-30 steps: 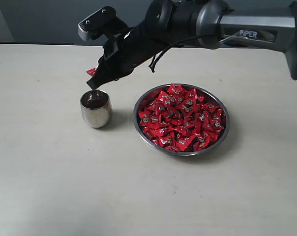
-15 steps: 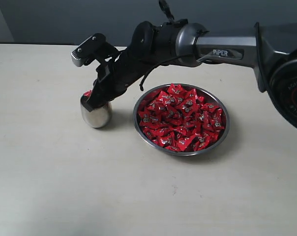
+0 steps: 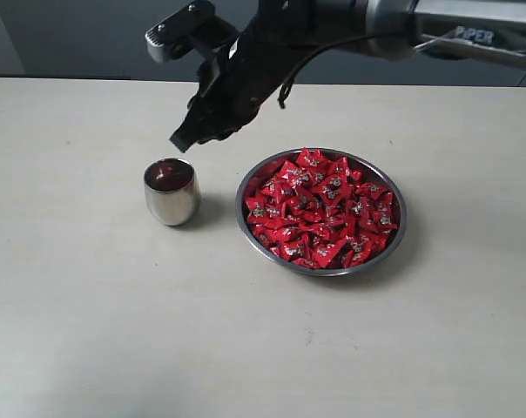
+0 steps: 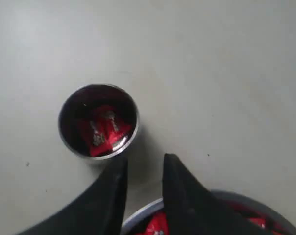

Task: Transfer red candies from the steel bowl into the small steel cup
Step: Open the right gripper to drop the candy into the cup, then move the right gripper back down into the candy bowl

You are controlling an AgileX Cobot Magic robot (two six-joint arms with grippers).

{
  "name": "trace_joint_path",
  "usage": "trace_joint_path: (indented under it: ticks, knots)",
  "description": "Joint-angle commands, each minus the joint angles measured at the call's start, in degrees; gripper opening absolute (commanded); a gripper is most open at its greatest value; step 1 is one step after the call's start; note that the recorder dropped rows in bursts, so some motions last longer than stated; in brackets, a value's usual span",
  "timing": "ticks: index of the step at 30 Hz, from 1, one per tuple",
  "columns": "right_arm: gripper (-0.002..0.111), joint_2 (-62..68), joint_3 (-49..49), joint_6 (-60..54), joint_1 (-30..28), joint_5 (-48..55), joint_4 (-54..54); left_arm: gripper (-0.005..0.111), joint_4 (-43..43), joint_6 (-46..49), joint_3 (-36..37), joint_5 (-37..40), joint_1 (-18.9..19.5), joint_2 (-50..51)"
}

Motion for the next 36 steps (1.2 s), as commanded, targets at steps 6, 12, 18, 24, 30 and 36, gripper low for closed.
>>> trace_joint_path:
  ticks: [6,12,18,24,30,36]
  knots:
    - [0.037,-6.6,10.4,2.3,-8.0,3.1,-4.4,0.0,0.1,-0.1,0.2,-0.4,-0.2,-0.3]
    - [0.037,-8.6,20.0,1.9,-13.2,-2.5,-5.0,0.0,0.1,-0.1,0.2,-0.4,-0.2,-0.3]
    - [0.037,-8.6,25.2,2.2,-15.3,-3.5,-8.1,0.0,0.1,-0.1,0.2,-0.2,-0.2,-0.3]
    - [0.037,-8.5,27.7,2.4,-16.0,-7.3,-9.8,0.0,0.1,-0.1,0.2,-0.2,-0.2,-0.3]
    - [0.037,-7.0,27.7,2.4,-16.0,-12.7,-9.2,0.0,0.1,-0.1,0.2,-0.2,-0.2,-0.3]
    - [0.037,-4.4,27.1,2.2,-15.1,-13.6,-7.7,0.0,0.1,-0.1,0.2,-0.2,-0.2,-0.3]
